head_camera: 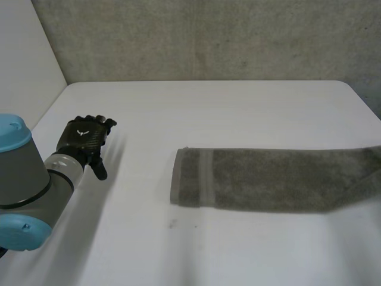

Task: Fold the towel.

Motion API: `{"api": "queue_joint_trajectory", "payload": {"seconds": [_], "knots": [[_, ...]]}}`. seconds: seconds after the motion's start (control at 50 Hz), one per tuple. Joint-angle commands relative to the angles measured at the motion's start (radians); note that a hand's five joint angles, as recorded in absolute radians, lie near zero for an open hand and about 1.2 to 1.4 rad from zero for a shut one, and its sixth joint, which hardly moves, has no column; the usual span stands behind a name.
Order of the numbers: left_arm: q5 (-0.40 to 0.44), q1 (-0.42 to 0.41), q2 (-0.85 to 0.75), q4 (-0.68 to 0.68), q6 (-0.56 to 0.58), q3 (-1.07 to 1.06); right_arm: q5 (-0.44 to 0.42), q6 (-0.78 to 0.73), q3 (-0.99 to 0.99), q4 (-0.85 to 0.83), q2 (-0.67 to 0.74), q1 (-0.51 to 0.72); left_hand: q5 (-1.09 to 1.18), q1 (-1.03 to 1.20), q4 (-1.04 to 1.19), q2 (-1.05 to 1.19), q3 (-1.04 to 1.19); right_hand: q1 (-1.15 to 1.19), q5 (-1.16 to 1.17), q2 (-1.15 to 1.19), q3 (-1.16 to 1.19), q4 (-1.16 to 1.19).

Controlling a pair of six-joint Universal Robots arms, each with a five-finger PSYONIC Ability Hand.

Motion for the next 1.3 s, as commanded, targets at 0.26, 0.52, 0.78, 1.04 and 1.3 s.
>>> {"api": "queue_joint_trajectory", "payload": {"seconds": [0.26, 0.52, 0.78, 1.04, 1.3], "knots": [[0.000, 0.010, 0.000, 0.002, 0.000, -0.003, 0.041, 0.157, -0.229, 0.025, 0.175, 0.951, -0.031, 0.002, 0.007, 0.009, 0.007, 0.101, 0.069, 0.074, 0.074, 0.055], [0.000, 0.007, 0.000, 0.005, 0.000, -0.012, 0.047, 0.144, -0.206, 0.025, 0.235, 1.060, -0.031, 0.002, 0.007, 0.009, 0.007, -0.746, -0.779, -0.774, -0.773, -0.792], [0.000, -0.007, 0.000, 0.006, 0.000, -0.014, 0.055, 0.319, 0.114, -0.067, -0.034, 0.779, -0.030, 0.003, 0.008, 0.009, 0.008, -1.121, -1.153, -1.148, -1.148, -1.167], [0.028, -0.200, 0.005, 0.000, -0.001, 0.006, -0.011, 0.328, 0.319, -0.142, -0.057, 0.590, -0.021, 0.012, 0.016, 0.018, 0.016, -1.121, -1.153, -1.148, -1.148, -1.167], [0.031, -0.341, -0.041, 0.003, -0.018, 0.054, -0.011, 0.342, 0.343, -0.186, -0.058, 0.586, -0.018, 0.015, 0.019, 0.021, 0.019, -1.096, -1.128, -1.123, -1.123, -1.142]]}}
